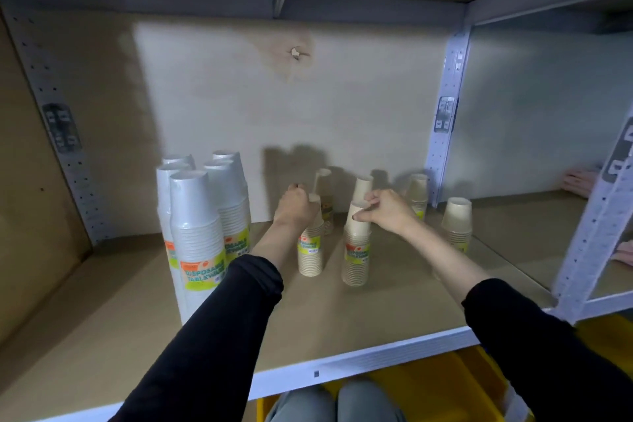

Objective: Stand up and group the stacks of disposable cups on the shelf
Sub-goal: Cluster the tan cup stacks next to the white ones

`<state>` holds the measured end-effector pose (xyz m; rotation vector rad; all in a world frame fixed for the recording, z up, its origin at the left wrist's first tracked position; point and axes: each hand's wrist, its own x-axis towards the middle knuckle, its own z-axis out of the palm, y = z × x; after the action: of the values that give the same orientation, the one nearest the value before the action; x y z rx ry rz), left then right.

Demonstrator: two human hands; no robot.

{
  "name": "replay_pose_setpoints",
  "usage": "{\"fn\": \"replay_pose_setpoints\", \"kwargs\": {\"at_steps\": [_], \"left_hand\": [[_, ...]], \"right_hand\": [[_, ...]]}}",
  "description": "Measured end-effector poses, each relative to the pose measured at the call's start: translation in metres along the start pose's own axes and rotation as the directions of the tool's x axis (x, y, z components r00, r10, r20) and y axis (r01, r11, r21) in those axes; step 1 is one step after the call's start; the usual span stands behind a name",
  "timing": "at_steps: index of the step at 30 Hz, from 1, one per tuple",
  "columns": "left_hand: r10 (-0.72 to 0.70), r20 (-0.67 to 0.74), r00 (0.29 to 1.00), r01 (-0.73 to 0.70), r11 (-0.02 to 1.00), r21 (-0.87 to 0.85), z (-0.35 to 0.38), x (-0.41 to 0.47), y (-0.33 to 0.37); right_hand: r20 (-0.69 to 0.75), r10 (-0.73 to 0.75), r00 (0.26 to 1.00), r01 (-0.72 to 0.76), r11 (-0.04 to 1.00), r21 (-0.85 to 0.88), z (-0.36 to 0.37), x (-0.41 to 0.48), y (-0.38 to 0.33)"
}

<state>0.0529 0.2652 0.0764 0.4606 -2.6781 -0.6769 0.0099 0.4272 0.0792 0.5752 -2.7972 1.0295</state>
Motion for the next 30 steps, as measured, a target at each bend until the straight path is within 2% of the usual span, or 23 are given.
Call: {"fn": "replay_pose_setpoints", "kwargs": {"at_steps": [4, 9, 16, 25, 30], "left_hand": [[-0.054, 0.021, 0.998, 0.055, 0.998, -0.036, 0.004, 0.007, 0.001], [-0.058, 0.021, 0.998, 0.060, 0.995, -0.076, -0.004, 0.003, 0.009], [-0.055, 0.056, 0.997, 0.057, 0.998, -0.032, -0.019, -0.015, 0.012], [-0.078, 0.033, 0.996, 0.078, 0.997, -0.001, -0.028, -0.024, 0.006], [-0.103, 0.010, 0.995, 0.103, 0.994, -0.032, -0.030, -0.026, 0.001]], "right_hand": [[0.007, 0.017, 1.000, -0.017, 0.999, 0.028, 0.006, 0.009, 0.005], [0.028, 0.023, 0.999, -0.025, 0.995, 0.093, 0.016, 0.017, 0.008], [0.094, -0.015, 0.995, -0.003, 0.983, 0.185, 0.018, 0.021, 0.001], [0.220, -0.078, 0.972, 0.027, 0.973, 0.228, 0.028, 0.017, -0.020], [0.212, -0.082, 0.974, 0.025, 0.966, 0.256, 0.032, 0.018, -0.015]]}}
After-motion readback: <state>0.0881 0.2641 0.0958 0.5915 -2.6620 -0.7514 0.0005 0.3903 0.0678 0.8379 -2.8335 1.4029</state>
